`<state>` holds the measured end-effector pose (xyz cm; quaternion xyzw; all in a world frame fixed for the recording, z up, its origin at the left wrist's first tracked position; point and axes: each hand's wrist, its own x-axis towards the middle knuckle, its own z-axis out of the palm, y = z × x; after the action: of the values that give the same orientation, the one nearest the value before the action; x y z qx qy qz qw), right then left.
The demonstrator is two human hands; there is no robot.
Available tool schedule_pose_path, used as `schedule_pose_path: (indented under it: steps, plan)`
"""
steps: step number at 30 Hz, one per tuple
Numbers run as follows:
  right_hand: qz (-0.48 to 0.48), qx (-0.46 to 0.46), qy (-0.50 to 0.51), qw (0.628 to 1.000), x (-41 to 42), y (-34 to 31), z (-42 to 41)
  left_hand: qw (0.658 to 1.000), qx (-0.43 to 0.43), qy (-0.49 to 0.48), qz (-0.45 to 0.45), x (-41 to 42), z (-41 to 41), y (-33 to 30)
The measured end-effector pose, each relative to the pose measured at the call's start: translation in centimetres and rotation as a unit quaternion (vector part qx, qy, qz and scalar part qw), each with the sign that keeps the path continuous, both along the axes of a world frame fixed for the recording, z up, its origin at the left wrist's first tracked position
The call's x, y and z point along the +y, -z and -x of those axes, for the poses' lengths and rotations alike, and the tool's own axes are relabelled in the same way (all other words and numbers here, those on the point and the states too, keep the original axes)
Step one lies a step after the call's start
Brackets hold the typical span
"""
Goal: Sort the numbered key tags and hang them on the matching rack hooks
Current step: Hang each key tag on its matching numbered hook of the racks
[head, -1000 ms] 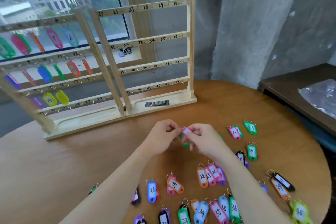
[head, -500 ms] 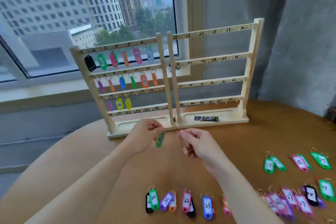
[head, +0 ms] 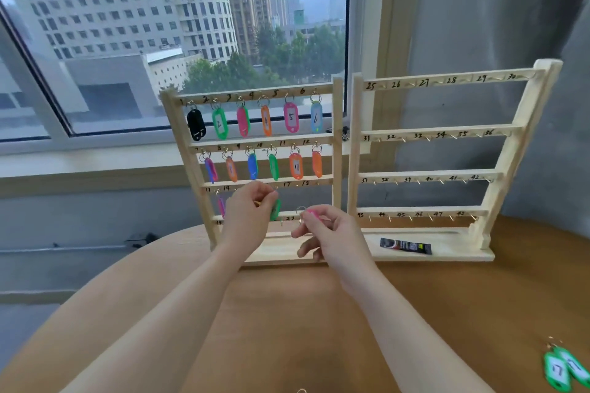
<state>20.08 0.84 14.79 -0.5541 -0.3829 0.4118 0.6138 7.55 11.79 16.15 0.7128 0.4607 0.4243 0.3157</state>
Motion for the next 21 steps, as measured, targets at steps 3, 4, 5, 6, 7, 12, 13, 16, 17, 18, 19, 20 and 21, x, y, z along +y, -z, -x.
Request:
schedule_pose_path:
  steps: [3, 4, 5, 6, 7, 12, 13, 16, 17, 18, 19, 20, 21]
  plan:
    - [0.000, -0.005, 0.006, 1.000, 1.7, -0.4, -0.1, 1.000, -0.015, -0.012, -0.010, 0.7, -0.3, 0.0]
    - [0.001, -0.006, 0.007, 1.000, 2.2, -0.4, -0.1, 1.000, -0.020, -0.016, -0.015, 0.9, -0.3, -0.1]
    - [0.000, -0.007, 0.009, 1.000, 2.7, -0.4, -0.2, 0.999, -0.023, -0.020, -0.021, 1.1, -0.4, -0.1]
    - [-0.002, -0.005, 0.009, 1.000, 3.1, -0.3, -0.3, 0.999, -0.023, -0.023, -0.026, 1.3, -0.5, -0.1]
    - [-0.005, 0.000, 0.008, 1.000, 3.5, -0.3, -0.3, 0.999, -0.021, -0.024, -0.030, 1.6, -0.5, -0.1]
    - [-0.012, 0.005, 0.011, 1.000, 5.0, -0.2, -0.3, 0.999, -0.005, -0.015, -0.041, 2.3, -0.7, 0.0]
    - [-0.014, 0.006, 0.014, 1.000, 5.3, -0.2, -0.3, 0.999, 0.011, -0.020, -0.046, 2.5, -0.6, 0.1]
    - [-0.024, 0.022, 0.028, 0.999, 5.7, -0.2, -0.1, 0.994, 0.075, -0.040, -0.063, 2.6, -0.4, 0.1]
    - [-0.026, 0.022, 0.034, 0.999, 5.9, -0.2, -0.1, 0.992, 0.092, -0.044, -0.070, 2.6, -0.3, 0.0]
    - [-0.028, 0.021, 0.040, 0.999, 5.9, -0.2, 0.0, 0.991, 0.104, -0.043, -0.074, 2.5, -0.2, 0.0]
    - [-0.030, 0.020, 0.045, 0.998, 6.0, -0.1, 0.0, 0.991, 0.108, -0.040, -0.074, 2.4, -0.2, 0.0]
    - [-0.032, 0.018, 0.046, 0.998, 6.0, -0.1, 0.1, 0.991, 0.108, -0.037, -0.070, 2.4, -0.1, 0.0]
    - [-0.033, 0.016, 0.045, 0.998, 6.0, -0.1, 0.2, 0.991, 0.109, -0.036, -0.066, 2.4, 0.0, 0.1]
